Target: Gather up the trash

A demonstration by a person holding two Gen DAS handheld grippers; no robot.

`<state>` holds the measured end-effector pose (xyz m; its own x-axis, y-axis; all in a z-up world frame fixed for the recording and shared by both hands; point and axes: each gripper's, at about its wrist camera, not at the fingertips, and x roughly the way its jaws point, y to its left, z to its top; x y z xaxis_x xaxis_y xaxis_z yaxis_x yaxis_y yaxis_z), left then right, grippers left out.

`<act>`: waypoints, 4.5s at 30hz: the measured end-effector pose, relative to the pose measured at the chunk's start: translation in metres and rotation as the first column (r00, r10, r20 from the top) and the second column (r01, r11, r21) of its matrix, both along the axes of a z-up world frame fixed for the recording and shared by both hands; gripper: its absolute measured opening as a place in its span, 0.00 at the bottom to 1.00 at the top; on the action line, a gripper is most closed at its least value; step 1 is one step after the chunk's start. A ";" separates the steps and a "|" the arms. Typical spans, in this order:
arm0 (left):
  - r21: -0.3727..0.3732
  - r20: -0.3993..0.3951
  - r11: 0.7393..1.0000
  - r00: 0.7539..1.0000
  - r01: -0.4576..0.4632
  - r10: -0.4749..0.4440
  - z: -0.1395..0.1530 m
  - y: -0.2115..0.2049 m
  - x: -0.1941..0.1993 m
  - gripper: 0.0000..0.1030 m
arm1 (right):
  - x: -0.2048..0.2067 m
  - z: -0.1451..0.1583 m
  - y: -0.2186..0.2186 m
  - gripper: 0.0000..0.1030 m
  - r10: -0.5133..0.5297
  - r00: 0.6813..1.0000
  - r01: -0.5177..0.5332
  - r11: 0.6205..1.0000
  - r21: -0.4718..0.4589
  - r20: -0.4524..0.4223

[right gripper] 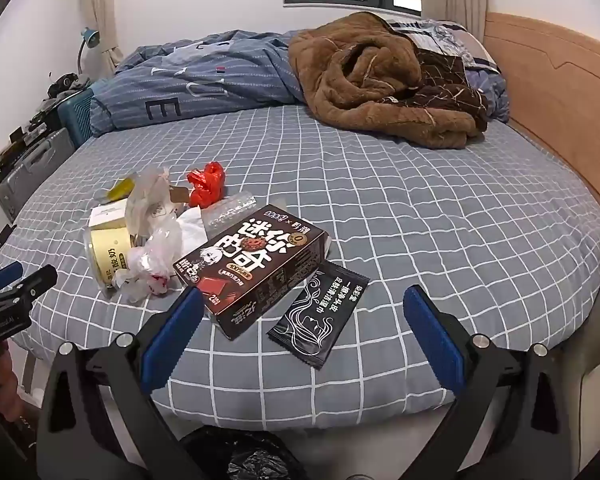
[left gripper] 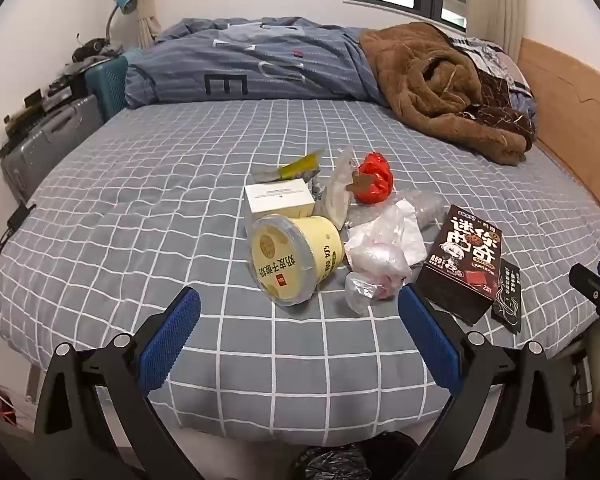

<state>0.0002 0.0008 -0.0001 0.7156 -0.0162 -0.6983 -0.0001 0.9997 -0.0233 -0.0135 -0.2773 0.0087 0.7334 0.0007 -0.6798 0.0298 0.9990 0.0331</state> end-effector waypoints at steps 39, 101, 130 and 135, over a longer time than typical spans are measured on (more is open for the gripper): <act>0.003 0.001 1.000 1.000 0.004 -0.004 -0.003 -0.011 0.004 0.95 | 0.000 -0.001 0.003 0.93 -0.002 1.000 0.002 1.000 -0.001 0.001; 0.026 -0.087 0.999 0.995 -0.039 0.041 -0.026 0.015 0.070 0.95 | 0.065 -0.038 -0.026 0.93 -0.066 0.984 0.061 0.997 -0.036 -0.166; -0.083 -0.208 0.996 0.978 0.012 -0.029 -0.062 0.014 0.118 0.60 | 0.106 -0.120 -0.032 0.69 -0.055 0.895 0.109 0.989 0.097 -0.442; -0.108 -0.212 0.994 0.977 0.002 -0.025 -0.061 0.017 0.115 0.56 | 0.109 -0.122 -0.038 0.63 -0.063 0.893 0.127 0.985 0.114 -0.446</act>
